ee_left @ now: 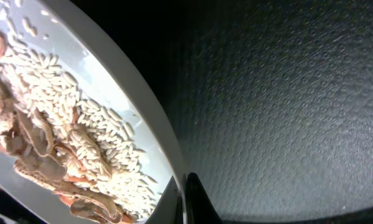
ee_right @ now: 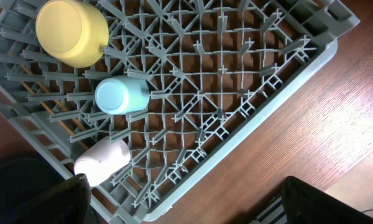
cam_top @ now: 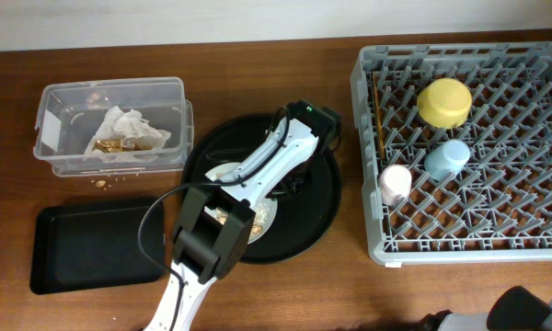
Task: Sort waste into correct bins and load items into the dishwasher rack
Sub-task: 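Lift the plate with the left gripper and carry it left over the black tray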
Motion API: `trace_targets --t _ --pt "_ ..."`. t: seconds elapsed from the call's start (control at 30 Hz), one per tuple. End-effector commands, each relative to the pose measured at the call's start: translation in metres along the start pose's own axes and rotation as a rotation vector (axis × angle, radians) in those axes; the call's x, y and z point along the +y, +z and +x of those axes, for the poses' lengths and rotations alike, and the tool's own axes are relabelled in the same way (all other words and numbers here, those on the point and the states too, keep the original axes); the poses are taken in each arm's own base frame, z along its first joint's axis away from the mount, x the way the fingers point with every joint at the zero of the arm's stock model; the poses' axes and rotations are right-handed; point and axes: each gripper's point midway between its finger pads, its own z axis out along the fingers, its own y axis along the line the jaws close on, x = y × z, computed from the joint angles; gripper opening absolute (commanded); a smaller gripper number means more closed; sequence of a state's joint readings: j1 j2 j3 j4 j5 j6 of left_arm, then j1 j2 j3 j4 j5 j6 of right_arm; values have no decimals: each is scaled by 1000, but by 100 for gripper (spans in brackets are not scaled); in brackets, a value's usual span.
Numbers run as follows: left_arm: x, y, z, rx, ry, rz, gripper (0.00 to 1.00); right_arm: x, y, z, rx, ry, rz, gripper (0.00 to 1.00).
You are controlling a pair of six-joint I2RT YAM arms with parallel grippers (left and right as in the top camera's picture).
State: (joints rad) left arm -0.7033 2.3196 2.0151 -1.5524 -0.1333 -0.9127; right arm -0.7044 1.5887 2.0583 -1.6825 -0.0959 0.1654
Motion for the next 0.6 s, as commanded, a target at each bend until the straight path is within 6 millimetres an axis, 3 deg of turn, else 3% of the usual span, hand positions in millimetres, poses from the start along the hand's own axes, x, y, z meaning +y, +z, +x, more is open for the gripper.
trace_targets --t 0.0,0.17,0.37,0.57 --pt "22 -38 -10 -71 -48 51 1 0 1 -1 3 12 -3 99" --pt "61 -50 -20 -42 -122 45 1 0 1 -1 3 12 -3 99" --pt "124 -63 -45 -41 -221 61 1 0 1 -1 3 12 -3 99" --pt "192 -91 -61 -78 -375 180 1 0 1 -1 3 12 -3 99"
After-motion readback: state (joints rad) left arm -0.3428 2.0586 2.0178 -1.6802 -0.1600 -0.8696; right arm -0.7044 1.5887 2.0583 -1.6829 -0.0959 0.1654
